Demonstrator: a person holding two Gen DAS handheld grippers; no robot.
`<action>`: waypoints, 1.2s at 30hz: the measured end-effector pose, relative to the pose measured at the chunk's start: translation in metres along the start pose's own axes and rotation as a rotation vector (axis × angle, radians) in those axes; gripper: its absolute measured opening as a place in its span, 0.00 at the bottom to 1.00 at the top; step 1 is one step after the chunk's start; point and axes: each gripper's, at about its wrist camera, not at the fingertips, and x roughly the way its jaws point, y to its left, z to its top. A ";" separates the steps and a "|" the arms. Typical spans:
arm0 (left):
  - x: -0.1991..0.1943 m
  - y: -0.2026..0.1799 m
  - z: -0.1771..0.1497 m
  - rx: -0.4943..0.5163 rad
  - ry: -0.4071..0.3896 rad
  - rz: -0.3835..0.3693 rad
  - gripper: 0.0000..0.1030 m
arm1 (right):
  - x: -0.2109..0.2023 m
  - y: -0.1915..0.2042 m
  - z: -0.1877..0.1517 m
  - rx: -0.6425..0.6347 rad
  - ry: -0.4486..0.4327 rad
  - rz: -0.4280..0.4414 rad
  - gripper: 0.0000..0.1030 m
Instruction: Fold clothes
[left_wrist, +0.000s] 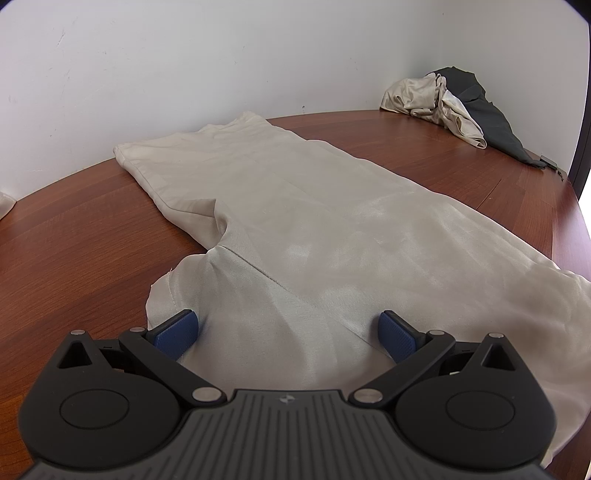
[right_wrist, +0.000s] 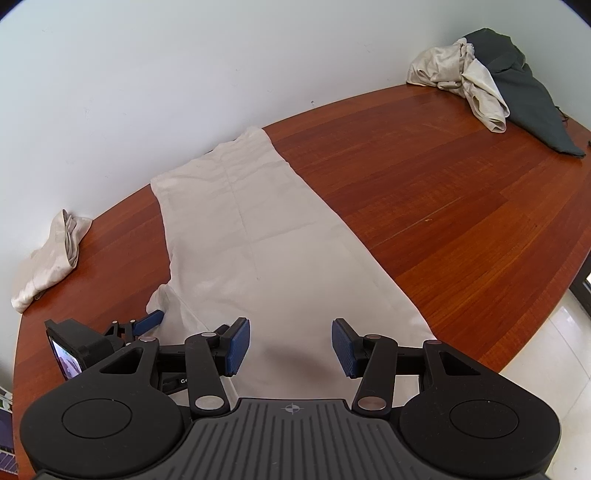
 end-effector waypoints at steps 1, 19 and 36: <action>0.000 0.000 0.000 0.000 0.000 0.000 1.00 | 0.000 0.000 0.000 0.001 0.001 -0.001 0.51; 0.000 0.000 0.000 0.000 0.000 0.000 1.00 | -0.006 -0.026 -0.011 0.027 0.037 -0.036 0.51; 0.002 -0.001 0.001 -0.003 0.000 0.001 1.00 | -0.020 -0.058 -0.021 0.015 0.059 -0.063 0.51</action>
